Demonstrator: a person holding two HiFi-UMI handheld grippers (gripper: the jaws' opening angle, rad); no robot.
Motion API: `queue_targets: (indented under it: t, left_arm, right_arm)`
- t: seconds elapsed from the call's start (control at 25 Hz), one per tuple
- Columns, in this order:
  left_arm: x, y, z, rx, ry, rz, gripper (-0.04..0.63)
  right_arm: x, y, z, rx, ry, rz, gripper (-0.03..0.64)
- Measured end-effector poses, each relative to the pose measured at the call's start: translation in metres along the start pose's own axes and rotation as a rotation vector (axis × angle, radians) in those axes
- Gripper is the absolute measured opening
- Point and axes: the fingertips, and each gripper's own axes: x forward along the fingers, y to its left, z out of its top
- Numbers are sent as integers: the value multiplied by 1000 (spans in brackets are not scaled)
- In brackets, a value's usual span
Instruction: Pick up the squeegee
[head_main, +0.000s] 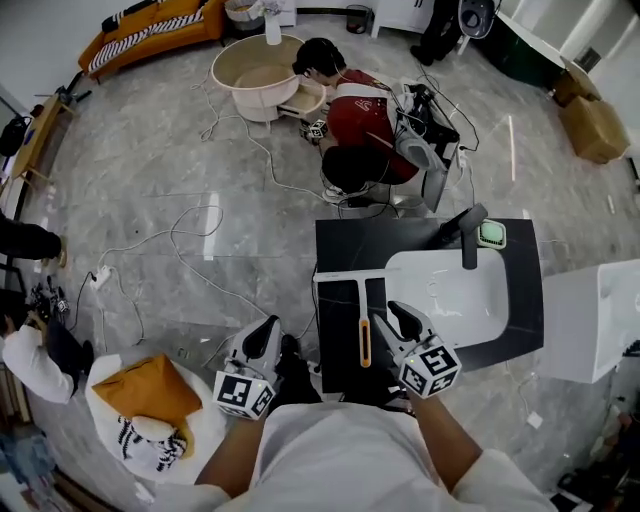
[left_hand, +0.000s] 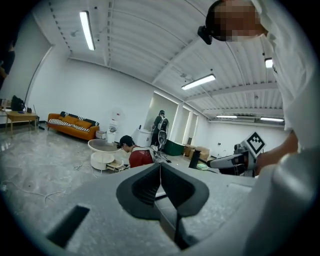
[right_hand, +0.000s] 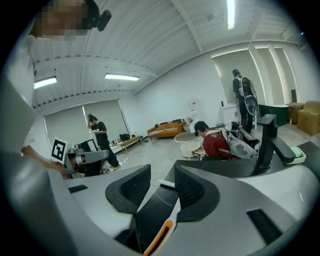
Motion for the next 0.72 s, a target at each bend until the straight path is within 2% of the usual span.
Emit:
queue_targets:
  t: [0.2,0.48,0.72]
  left_arm:
    - [13,9,-26,-53,46,-34,17]
    - [33,12,-61,3,96,-90,17]
    - [37,12,-83,-20,151,-114,17]
  right_arm:
    - [20,-9,-15,27,116,-36,123]
    - [53,-35,-45,75,229,-81,126]
    - [77,-45,-70,146,317,-111,126]
